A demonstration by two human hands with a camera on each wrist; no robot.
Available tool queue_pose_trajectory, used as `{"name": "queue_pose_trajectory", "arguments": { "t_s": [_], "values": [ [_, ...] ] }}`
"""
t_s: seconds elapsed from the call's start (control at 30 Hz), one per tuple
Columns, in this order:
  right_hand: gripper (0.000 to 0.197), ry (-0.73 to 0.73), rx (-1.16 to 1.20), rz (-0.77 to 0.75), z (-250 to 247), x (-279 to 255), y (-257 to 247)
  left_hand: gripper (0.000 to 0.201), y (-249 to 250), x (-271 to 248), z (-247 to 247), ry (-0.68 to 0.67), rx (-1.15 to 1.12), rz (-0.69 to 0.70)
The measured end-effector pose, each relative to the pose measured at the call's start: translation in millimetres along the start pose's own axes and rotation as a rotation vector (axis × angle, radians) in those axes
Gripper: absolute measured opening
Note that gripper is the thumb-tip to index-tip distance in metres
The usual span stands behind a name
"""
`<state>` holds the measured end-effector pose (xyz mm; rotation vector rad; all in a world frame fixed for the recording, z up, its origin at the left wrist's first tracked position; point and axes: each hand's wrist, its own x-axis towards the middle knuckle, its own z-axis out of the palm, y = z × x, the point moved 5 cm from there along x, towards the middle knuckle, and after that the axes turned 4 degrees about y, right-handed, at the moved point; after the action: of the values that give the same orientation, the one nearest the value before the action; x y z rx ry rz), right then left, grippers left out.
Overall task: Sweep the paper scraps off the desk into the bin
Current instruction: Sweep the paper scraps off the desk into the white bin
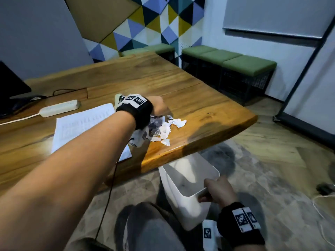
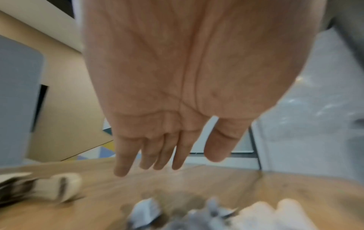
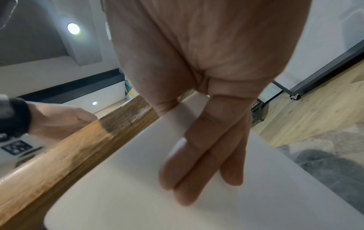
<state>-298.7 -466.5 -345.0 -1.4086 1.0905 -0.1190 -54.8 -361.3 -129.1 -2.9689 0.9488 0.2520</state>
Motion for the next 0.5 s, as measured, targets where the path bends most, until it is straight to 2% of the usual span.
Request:
{"name": "queue_pose_trajectory", "arguments": {
  "t_s": [0.07,0.13,0.3,0.4,0.5],
  "values": [
    [0.031,-0.004,-0.029,-0.010,1,-1,-3,0.040,-17,11,15,-0.059,0.030,-0.074],
    [0.027,-0.010,-0.037,-0.017,1,-1,-5,0.037,-21,11,25,-0.096,0.087,-0.078],
    [0.035,0.001,-0.039,-0.037,-9,1,-5,0.024,9,-18,30,-0.123,0.016,0.041],
    [0.039,0.016,-0.035,-0.038,-10,2,-3,0.032,24,-31,36,-0.153,0.036,0.082],
    [0.026,0.035,-0.040,-0.046,-13,1,-2,0.033,31,-30,26,-0.076,0.059,0.064]
  ]
}}
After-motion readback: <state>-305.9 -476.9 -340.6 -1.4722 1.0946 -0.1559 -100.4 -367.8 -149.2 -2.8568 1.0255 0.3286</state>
